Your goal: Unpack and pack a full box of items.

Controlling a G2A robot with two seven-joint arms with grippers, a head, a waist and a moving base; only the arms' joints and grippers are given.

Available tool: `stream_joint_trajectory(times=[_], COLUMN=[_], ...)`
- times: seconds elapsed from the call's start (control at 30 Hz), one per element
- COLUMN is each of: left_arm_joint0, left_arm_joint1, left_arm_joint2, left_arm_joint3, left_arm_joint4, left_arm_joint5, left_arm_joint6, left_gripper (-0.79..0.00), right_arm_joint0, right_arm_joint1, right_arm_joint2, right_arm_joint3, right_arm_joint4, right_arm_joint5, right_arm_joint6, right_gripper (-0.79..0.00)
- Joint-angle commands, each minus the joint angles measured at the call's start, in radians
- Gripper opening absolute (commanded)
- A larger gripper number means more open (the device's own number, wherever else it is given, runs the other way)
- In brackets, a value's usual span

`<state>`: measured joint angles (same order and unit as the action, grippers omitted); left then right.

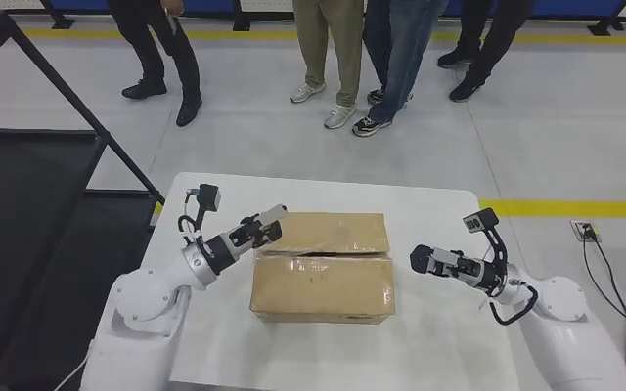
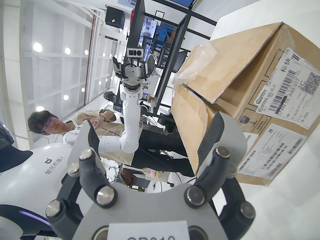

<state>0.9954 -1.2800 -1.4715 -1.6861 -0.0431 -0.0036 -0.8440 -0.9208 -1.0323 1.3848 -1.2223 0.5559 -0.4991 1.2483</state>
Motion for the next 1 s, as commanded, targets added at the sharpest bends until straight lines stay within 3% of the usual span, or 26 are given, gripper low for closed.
stream_joint_trajectory(times=[0.0,0.37,0.57,0.97], left_arm_joint0=[-0.032,-0.123,-0.161,-0.163], left_arm_joint1=[-0.001,-0.005,-0.008,-0.011], left_arm_joint2=[0.032,0.194,0.244,0.300], left_arm_joint3=[0.037,0.136,0.181,0.168], left_arm_joint4=[0.020,0.212,0.225,0.219], left_arm_joint5=[0.003,-0.029,-0.039,-0.047], left_arm_joint6=[0.001,0.029,0.016,0.029], left_gripper=[0.000,0.000,0.000,0.000], right_arm_joint0=[0.000,-0.050,-0.050,-0.025], right_arm_joint1=[0.000,0.005,0.006,0.007], right_arm_joint2=[0.000,0.018,0.019,0.006], right_arm_joint3=[0.000,-0.017,-0.012,0.025], right_arm_joint4=[0.000,0.051,0.057,0.065], right_arm_joint5=[0.000,-0.019,-0.022,-0.016], right_arm_joint6=[0.000,0.004,0.011,0.028], right_gripper=[0.000,0.000,0.000,0.000])
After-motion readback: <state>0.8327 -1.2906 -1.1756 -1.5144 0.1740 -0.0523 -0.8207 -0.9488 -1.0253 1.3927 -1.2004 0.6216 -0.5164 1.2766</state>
